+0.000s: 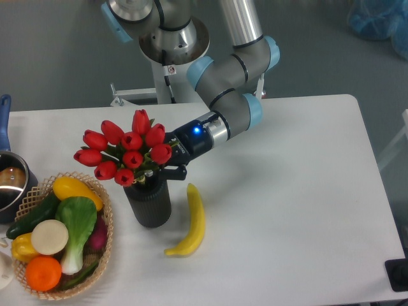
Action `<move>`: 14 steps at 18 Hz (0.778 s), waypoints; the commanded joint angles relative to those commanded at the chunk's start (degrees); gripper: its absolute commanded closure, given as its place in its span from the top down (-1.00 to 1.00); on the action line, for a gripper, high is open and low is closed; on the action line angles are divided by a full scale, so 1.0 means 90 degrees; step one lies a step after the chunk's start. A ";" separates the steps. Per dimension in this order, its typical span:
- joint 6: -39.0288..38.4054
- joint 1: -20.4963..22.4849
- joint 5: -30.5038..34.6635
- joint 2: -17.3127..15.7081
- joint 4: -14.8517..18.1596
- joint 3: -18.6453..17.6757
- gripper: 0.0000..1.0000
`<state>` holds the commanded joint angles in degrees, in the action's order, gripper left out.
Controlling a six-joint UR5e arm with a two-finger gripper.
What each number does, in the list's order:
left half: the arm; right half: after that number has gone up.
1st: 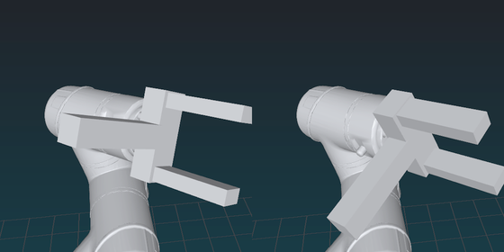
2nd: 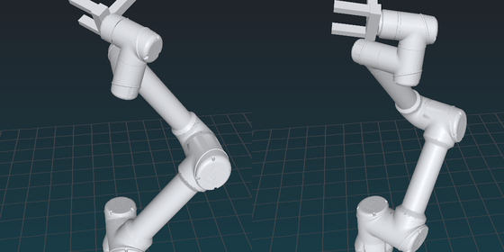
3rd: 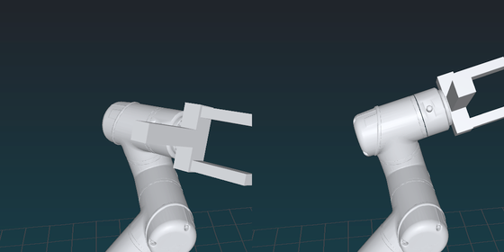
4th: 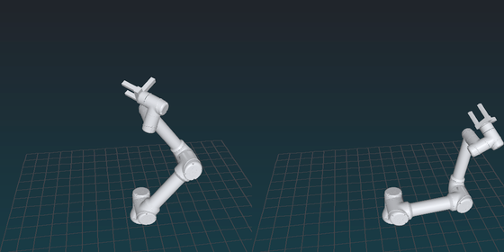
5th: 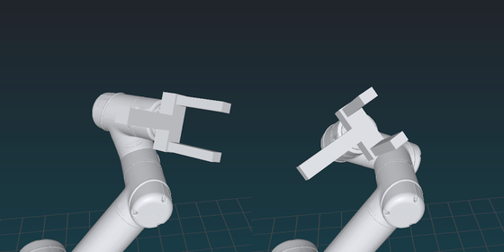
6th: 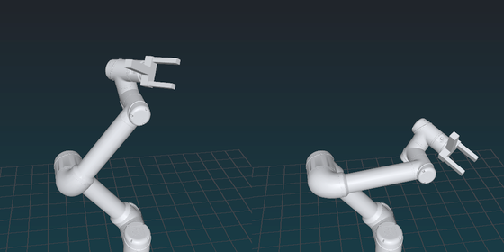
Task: Insert the flowers into the vase
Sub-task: 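Push the tulip stems further down into the vase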
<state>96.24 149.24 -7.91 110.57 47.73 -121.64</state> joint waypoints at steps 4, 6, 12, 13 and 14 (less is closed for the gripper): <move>0.0029 0.0020 0.0010 0.0039 0.0000 -0.0029 -0.62; 0.0039 0.0020 0.0010 0.0039 0.0000 -0.0029 -0.54; 0.0087 0.0058 0.0020 0.0039 0.0000 -0.0049 -0.32; 0.0136 0.0068 0.0020 0.0039 0.0000 -0.0058 -0.30; 0.0156 0.0078 0.0020 0.0039 0.0000 -0.0059 -0.20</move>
<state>97.64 149.94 -7.73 110.92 47.72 -122.17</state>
